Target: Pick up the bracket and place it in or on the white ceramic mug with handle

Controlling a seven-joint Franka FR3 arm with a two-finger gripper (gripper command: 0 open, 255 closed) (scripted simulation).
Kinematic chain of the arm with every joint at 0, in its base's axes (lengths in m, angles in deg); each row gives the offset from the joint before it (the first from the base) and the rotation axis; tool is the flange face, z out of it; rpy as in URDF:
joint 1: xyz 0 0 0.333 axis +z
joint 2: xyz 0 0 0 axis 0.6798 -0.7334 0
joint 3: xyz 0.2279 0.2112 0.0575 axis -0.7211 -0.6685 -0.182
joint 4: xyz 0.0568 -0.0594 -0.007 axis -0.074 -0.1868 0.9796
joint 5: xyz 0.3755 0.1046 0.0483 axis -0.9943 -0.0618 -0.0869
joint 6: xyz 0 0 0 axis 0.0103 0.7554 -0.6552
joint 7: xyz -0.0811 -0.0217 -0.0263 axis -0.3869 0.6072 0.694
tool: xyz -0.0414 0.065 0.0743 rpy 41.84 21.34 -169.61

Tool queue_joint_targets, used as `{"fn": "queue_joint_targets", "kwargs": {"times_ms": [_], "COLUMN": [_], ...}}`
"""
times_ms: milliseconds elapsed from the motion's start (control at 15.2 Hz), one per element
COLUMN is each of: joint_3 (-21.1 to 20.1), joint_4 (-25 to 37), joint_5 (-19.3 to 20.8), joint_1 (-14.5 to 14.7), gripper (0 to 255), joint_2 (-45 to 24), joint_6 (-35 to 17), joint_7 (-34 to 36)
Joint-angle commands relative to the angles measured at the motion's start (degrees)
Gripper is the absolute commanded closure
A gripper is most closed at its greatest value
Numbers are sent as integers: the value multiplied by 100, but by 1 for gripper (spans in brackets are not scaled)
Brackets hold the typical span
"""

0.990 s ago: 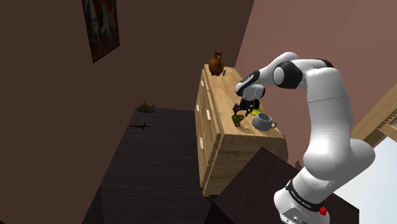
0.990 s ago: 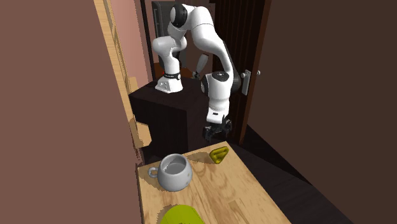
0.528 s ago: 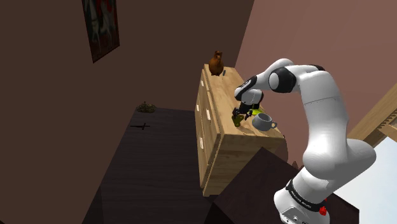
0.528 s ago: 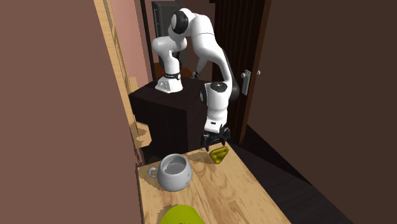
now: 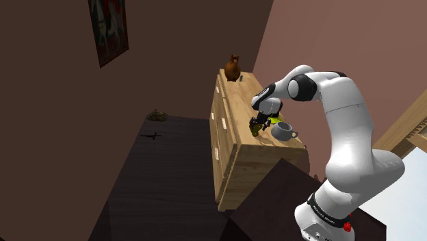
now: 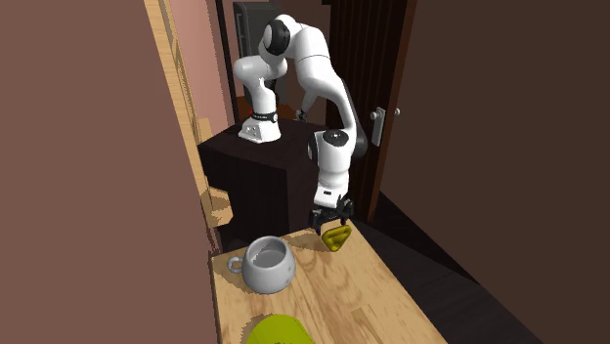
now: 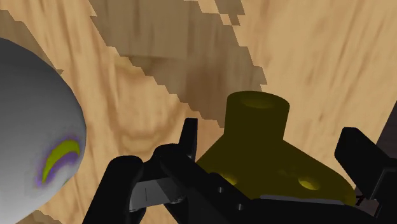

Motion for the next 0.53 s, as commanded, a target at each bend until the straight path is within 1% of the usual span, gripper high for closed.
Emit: {"fn": "queue_joint_targets", "kwargs": {"times_ms": [0, 66, 462], "joint_3": [0, 0, 0], "joint_4": [0, 0, 0], "joint_5": [0, 0, 0], "joint_1": [0, 0, 0], "gripper": [0, 255, 255], "joint_2": [-1, -1, -1], "joint_6": [-1, -1, -1], "joint_7": [-1, -1, 0]}}
